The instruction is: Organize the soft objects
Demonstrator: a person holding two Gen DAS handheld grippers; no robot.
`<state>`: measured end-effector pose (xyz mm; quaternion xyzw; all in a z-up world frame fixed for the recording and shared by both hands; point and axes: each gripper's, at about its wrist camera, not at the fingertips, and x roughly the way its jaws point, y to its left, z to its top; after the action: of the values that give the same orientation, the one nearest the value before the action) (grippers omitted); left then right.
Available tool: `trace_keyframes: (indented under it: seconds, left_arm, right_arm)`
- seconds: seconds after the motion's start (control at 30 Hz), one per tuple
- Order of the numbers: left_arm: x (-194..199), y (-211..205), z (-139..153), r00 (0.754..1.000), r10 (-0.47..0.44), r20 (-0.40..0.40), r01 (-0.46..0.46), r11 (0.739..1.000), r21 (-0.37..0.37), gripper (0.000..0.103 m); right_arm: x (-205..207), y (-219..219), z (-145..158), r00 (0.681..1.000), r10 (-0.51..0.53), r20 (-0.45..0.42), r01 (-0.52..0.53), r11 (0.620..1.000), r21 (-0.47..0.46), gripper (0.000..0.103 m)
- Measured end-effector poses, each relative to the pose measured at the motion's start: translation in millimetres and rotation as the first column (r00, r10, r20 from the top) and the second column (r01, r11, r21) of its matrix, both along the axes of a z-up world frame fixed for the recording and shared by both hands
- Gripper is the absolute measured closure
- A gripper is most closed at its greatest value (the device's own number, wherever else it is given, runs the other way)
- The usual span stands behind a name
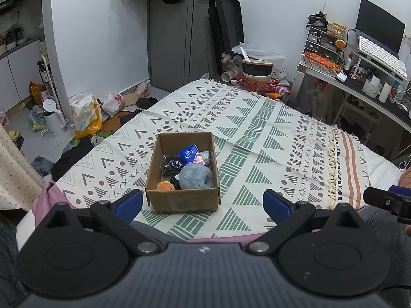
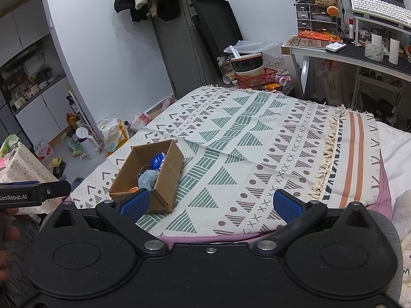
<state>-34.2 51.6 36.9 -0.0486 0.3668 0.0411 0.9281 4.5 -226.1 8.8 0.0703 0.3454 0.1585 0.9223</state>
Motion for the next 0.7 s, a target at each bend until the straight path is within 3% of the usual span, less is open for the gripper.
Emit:
trace_keyframes:
  seconds: [0.7]
  left_arm:
    - [0.5,0.3,1.0,1.0,0.002,-0.003,-0.002,1.0,-0.004,0.004]
  right_arm:
    - [0.5,-1.4,2.3,1.0,0.001,0.0,-0.001,1.0,-0.004,0.0]
